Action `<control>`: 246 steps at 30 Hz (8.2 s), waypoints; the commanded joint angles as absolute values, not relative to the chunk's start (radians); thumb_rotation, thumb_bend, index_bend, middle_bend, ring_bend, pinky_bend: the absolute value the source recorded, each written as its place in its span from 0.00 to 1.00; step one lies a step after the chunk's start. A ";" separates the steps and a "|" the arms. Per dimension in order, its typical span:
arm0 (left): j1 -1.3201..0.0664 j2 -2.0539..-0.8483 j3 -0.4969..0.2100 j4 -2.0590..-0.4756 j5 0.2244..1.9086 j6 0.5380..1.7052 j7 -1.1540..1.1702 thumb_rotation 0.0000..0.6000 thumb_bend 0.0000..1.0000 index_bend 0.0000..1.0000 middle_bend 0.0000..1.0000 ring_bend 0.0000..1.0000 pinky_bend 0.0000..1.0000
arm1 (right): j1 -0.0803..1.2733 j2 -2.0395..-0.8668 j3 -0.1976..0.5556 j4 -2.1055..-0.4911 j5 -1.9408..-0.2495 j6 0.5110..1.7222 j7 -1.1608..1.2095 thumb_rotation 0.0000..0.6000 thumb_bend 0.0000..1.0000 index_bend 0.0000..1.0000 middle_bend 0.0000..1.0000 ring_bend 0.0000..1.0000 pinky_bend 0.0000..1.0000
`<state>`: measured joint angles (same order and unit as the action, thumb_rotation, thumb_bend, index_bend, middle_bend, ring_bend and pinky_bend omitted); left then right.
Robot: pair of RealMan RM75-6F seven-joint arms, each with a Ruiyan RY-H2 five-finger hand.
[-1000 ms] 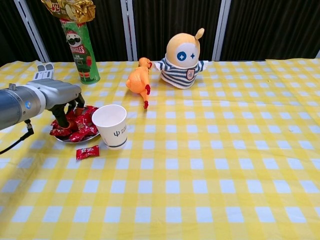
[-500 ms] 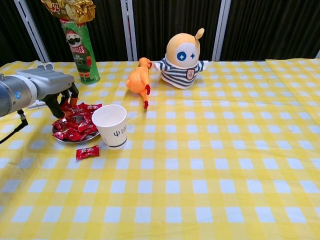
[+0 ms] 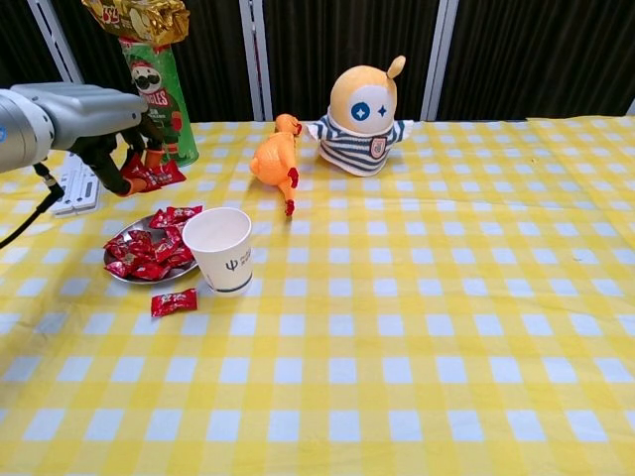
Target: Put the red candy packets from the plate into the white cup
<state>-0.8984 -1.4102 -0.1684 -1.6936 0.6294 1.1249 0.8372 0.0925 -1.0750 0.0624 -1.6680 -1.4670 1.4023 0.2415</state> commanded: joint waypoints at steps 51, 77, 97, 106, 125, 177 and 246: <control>-0.988 -1.426 -0.151 -1.816 0.591 1.169 0.872 1.00 0.27 0.30 0.37 0.87 0.91 | 0.090 -1.071 0.065 -1.667 -1.471 1.411 0.255 1.00 0.41 0.00 0.00 0.00 0.00; -0.977 -1.445 -0.075 -1.609 0.410 1.070 0.898 1.00 0.20 0.17 0.23 0.87 0.91 | 0.093 -1.074 0.066 -1.668 -1.464 1.404 0.251 1.00 0.41 0.00 0.00 0.00 0.00; -1.036 -1.565 -0.111 -1.474 0.346 1.017 0.937 1.00 0.20 0.21 0.24 0.88 0.91 | 0.093 -1.070 0.067 -1.668 -1.465 1.403 0.262 1.00 0.41 0.00 0.00 0.00 0.00; -1.029 -1.558 -0.107 -1.499 0.363 1.041 0.930 1.00 0.20 0.26 0.28 0.88 0.91 | 0.094 -1.072 0.066 -1.666 -1.469 1.404 0.260 1.00 0.41 0.00 0.00 0.00 0.00; -1.022 -1.571 -0.093 -1.488 0.370 1.026 0.926 1.00 0.20 0.26 0.28 0.88 0.91 | 0.093 -1.072 0.064 -1.669 -1.469 1.403 0.257 1.00 0.41 0.00 0.00 0.00 0.00; -0.991 -1.591 -0.083 -1.460 0.412 1.043 0.919 1.00 0.37 0.57 0.70 0.90 0.92 | 0.089 -1.075 0.065 -1.671 -1.475 1.416 0.256 1.00 0.41 0.00 0.00 0.00 0.00; -1.067 -1.472 -0.138 -1.835 0.492 1.172 0.932 1.00 0.31 0.41 0.49 0.90 0.92 | 0.089 -1.075 0.067 -1.669 -1.482 1.424 0.262 1.00 0.41 0.00 0.00 0.00 0.00</control>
<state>-1.0686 -1.4752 -0.1362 -1.8321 0.4900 1.1712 0.9350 0.0891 -1.0747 0.0668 -1.6690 -1.4816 1.4238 0.2622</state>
